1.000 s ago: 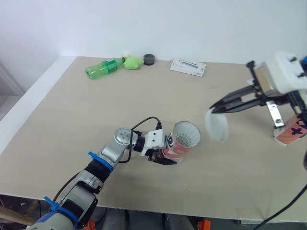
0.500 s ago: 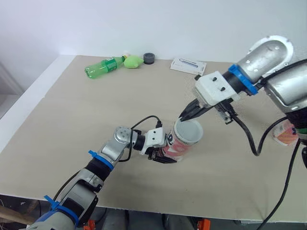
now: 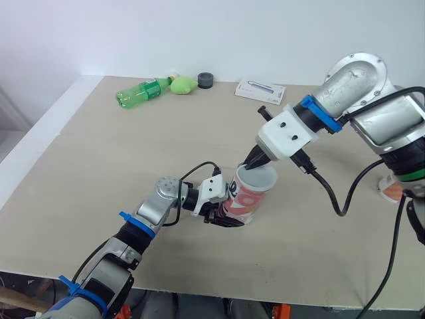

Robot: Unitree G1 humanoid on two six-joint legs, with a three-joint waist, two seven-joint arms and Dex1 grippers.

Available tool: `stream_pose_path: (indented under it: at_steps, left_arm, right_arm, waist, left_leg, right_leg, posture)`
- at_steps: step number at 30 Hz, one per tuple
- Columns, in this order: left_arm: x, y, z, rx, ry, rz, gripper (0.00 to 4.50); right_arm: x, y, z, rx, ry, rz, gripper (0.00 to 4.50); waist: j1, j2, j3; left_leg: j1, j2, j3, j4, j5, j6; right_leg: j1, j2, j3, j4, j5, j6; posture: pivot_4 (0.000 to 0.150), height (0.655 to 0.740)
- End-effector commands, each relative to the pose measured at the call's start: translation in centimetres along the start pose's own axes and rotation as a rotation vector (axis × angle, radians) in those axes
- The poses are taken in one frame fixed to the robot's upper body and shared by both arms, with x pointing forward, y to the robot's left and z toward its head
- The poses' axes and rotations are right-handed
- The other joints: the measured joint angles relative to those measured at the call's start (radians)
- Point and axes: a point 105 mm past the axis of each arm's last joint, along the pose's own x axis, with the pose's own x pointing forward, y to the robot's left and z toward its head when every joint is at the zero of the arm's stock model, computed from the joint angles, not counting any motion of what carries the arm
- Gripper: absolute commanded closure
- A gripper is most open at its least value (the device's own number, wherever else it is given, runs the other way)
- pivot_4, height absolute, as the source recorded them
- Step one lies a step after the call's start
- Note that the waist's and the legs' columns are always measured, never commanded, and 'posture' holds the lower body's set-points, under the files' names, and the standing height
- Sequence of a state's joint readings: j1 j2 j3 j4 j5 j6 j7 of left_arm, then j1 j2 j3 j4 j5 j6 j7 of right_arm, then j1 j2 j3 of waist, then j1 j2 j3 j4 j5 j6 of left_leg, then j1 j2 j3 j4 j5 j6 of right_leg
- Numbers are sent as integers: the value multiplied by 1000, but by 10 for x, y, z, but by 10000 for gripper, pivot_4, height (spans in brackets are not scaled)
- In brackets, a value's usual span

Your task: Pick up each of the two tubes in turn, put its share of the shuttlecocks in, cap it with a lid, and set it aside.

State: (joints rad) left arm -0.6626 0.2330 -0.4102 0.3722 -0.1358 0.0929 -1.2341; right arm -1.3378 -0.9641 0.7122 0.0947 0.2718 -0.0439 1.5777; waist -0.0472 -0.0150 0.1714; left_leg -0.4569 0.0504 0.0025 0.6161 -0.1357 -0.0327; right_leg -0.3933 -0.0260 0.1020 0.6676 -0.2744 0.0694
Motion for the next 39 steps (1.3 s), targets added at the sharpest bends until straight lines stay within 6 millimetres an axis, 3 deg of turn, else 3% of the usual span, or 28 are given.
stream_pose_path:
  at_steps: [1, 23, 39]
  left_arm:
    - [-2, -5, -16, -23, 55, -13, 16994]
    - [-5, -3, -18, -16, 73, -12, 16994]
    - [-6, -3, -18, -15, 75, -6, 16994]
  right_arm:
    - [-12, 2, 5, -48, 41, -10, 44516]
    - [-21, -3, 20, -89, 30, -112, 44516]
    - [-11, 7, 7, -76, 71, -61, 44516]
  waist:
    - [0, 0, 0]
    - [1, 0, 0]
    - [0, 0, 0]
  left_leg:
    - [0, 0, 0, 0, 0, 0]
    - [0, 0, 0, 0, 0, 0]
    - [0, 1, 0, 0, 0, 0]
  right_leg:
    - [0, 0, 0, 0, 0, 0]
    - [0, 1, 0, 1, 1, 1]
    - [0, 1, 0, 1, 1, 1]
  posture:
    - [1500, 7294]
    - [1500, 7294]
    - [1500, 7294]
